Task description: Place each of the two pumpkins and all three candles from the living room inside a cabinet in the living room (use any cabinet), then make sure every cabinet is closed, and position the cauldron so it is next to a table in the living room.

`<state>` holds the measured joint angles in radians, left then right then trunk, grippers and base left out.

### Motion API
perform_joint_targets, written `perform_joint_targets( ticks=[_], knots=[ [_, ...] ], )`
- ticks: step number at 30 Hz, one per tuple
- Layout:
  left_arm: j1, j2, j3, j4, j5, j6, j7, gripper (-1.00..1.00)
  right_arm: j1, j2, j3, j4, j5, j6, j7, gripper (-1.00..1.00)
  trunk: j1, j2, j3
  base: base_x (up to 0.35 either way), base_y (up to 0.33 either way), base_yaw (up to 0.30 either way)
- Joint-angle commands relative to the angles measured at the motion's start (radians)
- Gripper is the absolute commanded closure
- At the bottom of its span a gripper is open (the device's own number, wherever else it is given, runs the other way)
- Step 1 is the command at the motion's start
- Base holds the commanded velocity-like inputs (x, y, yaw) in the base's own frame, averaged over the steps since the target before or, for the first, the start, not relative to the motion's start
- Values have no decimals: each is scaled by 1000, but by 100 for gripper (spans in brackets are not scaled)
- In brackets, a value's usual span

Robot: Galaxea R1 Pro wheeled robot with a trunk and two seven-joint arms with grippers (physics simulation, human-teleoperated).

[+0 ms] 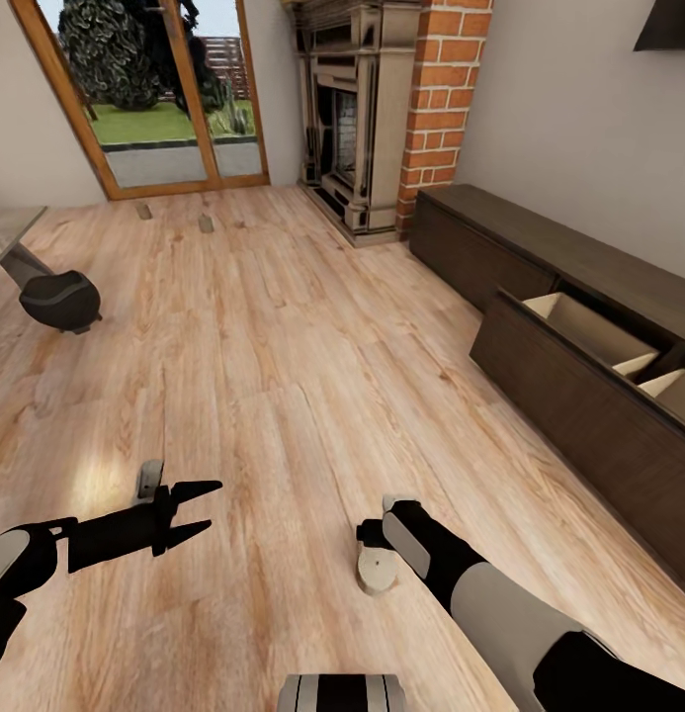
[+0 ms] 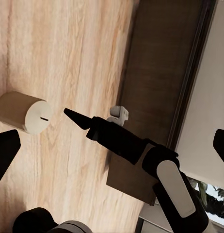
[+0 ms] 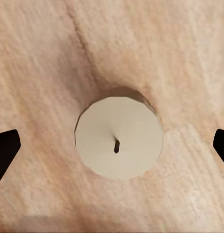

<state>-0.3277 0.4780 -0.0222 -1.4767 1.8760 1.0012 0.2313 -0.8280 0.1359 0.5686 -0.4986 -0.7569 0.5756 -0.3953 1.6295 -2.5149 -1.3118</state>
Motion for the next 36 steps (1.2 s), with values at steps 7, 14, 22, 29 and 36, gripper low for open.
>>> perform_joint_targets(
  ticks=[7, 14, 22, 29, 36],
  knots=[
    [-1, 1, -1, -1, 5, 0, 10, -100, -1, -1, 7, -1, -10, -12, -9, -100, 0, 0, -1, 96, 13, 0],
    [-1, 2, 0, 1, 10, 0, 10, -100, -1, -1, 7, -1, -10, -16, -9, -100, 0, 0, -1, 11, 2, 0],
    [-1, 2, -1, 1, 10, 0, 10, -100, -1, -1, 7, -1, -10, -17, -9, -100, 3, -2, -24, 0, 0, 0],
    [-1, 2, -1, 1, 10, 0, 10, -100, -2, -1, 7, -2, -9, -18, -9, -100, 6, -3, -51, 0, 0, 0],
    [-1, 2, -1, 1, 9, 0, 10, -100, -2, -2, 23, 1, -10, -93, -9, -100, 9, -5, -78, 0, 0, 0]
  ],
)
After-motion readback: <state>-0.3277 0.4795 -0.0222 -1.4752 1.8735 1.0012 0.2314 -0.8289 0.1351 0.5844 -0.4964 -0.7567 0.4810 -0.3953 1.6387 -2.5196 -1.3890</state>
